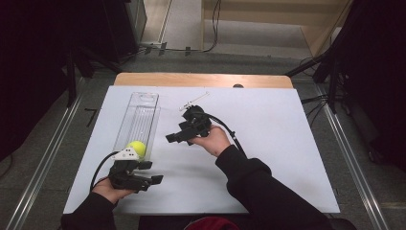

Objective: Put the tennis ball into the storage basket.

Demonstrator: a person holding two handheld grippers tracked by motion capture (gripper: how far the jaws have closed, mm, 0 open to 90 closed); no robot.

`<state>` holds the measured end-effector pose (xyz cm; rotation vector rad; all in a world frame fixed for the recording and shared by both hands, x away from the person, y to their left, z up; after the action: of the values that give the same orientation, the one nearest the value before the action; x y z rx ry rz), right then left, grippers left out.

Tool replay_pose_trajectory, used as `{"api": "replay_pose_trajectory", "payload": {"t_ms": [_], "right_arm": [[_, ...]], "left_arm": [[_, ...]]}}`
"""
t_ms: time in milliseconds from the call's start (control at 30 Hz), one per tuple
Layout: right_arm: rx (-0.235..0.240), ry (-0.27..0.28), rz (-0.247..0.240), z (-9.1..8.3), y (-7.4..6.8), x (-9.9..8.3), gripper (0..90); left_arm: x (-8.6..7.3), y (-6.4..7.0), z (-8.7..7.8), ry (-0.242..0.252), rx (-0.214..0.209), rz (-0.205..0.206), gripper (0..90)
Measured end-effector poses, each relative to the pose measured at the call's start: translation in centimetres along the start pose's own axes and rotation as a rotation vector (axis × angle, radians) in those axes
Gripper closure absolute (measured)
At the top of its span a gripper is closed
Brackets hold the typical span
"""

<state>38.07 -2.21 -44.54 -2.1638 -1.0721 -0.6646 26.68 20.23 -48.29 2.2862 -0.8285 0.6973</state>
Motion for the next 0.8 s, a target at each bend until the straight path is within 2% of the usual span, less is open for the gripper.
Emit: {"api": "replay_pose_trajectory", "payload": {"t_ms": [100,200,367,467,800], "right_arm": [[-0.033,-0.007,-0.016,-0.3,-0.2,-0.4,17.9],[-0.042,0.001,-0.023,-0.6,-0.3,-0.7,17.8],[-0.047,-0.021,-0.037,-1.2,-0.6,-1.4,17.9],[-0.048,-0.003,-0.047,-1.4,-0.6,-1.8,17.9],[-0.057,-0.008,-0.034,-2.2,-0.3,-3.7,17.9]], "left_arm": [[0.0,0.0,0.0,0.0,0.001,0.0,26.3],[0.0,0.0,0.0,-0.002,0.001,-0.002,26.3],[0.0,0.0,0.1,-0.003,0.0,-0.004,26.3],[0.0,0.0,0.1,-0.004,0.0,-0.004,26.3],[-0.1,0.0,0.1,-0.009,0.005,-0.005,26.3]]}}
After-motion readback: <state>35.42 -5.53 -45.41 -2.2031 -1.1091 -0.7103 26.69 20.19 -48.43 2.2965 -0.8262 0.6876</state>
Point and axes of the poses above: each handheld gripper's, and its own axes: z roughly forward along the jaws, x roughly out of its top, y roughly to its right, the point moved 2 cm from there along z, roughly forward along the jaws, and after that the axes turned 6 degrees about -z, right-handed, at the moved point
